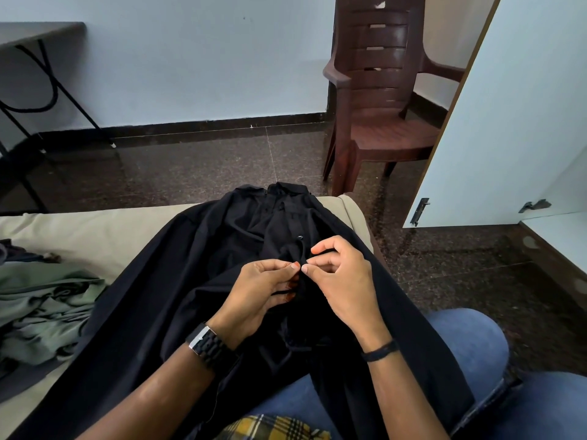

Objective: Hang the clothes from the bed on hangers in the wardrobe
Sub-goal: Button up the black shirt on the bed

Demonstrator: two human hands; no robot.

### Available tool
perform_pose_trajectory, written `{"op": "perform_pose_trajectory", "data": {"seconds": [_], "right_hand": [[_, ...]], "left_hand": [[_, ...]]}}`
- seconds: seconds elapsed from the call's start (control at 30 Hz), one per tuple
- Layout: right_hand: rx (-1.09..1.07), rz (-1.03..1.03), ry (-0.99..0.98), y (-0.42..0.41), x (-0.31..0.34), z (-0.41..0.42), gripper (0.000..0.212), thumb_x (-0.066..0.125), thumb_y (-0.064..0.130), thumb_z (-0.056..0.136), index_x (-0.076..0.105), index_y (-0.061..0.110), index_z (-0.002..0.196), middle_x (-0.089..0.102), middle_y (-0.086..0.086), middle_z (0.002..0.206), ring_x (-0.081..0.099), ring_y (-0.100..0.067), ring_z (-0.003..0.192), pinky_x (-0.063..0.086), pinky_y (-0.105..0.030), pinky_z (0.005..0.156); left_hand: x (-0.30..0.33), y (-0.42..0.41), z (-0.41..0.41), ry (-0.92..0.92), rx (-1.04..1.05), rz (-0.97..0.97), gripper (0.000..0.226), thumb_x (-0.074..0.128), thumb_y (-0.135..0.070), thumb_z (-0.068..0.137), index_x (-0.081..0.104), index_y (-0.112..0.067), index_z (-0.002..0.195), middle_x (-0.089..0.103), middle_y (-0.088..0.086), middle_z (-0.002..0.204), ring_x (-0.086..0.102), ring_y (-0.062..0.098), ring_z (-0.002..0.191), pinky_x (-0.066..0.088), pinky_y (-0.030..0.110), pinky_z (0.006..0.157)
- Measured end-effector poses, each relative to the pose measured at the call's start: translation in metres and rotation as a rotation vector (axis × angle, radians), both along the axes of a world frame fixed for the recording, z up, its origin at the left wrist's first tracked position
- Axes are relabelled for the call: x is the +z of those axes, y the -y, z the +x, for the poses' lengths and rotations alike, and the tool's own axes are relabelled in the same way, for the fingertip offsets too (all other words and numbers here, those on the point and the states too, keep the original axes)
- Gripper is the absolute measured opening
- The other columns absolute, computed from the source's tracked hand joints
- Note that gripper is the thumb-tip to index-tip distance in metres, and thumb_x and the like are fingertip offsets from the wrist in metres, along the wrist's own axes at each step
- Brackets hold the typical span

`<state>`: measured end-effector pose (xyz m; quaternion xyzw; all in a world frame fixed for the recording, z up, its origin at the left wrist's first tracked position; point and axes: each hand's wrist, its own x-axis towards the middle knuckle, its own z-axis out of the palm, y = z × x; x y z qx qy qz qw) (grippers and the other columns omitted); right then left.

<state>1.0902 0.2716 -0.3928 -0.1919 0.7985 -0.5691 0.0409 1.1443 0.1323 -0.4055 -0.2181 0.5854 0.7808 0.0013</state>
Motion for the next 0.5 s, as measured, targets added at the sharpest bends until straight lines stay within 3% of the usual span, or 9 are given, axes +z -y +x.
{"op": "perform_pose_trajectory", "data": {"seconds": [0.2,0.33,0.43,0.5], "right_hand": [[0.055,0.096,-0.113,0.002,0.002,0.005,0.018,0.068,0.023,0.087,0.055,0.033,0.095,0.071,0.015,0.076,0.064,-0.008,0.088,0.049,-0.025,0.084],[0.151,0.076,-0.028,-0.005,0.005,-0.002,0.017,0.065,0.012,0.089,0.056,0.025,0.096,0.073,0.015,0.080,0.066,-0.002,0.084,0.048,-0.012,0.074],[0.234,-0.090,0.218,-0.009,0.003,-0.005,0.022,0.058,-0.007,0.089,0.057,0.014,0.094,0.075,-0.002,0.087,0.071,-0.008,0.084,0.055,-0.018,0.066],[0.214,-0.134,0.228,-0.008,0.000,-0.005,0.022,0.064,-0.007,0.085,0.055,0.012,0.089,0.074,-0.006,0.083,0.072,-0.011,0.079,0.056,-0.021,0.062]], "left_hand": [[-0.005,-0.005,-0.001,-0.029,0.095,0.026,0.023,0.067,-0.017,0.086,0.076,-0.017,0.065,0.071,0.003,0.074,0.065,0.009,0.063,0.055,0.022,0.060],[-0.004,-0.007,0.000,-0.043,0.129,-0.021,0.021,0.067,-0.014,0.088,0.075,-0.012,0.069,0.071,0.006,0.073,0.066,0.010,0.063,0.055,0.022,0.058],[-0.004,-0.008,0.003,-0.066,0.143,-0.080,0.017,0.065,-0.013,0.089,0.072,-0.003,0.078,0.073,0.015,0.080,0.070,0.018,0.069,0.055,0.022,0.059],[-0.005,-0.010,0.004,-0.071,0.140,-0.124,0.017,0.065,-0.014,0.089,0.071,0.000,0.081,0.072,0.019,0.083,0.071,0.025,0.075,0.058,0.027,0.063]]}}
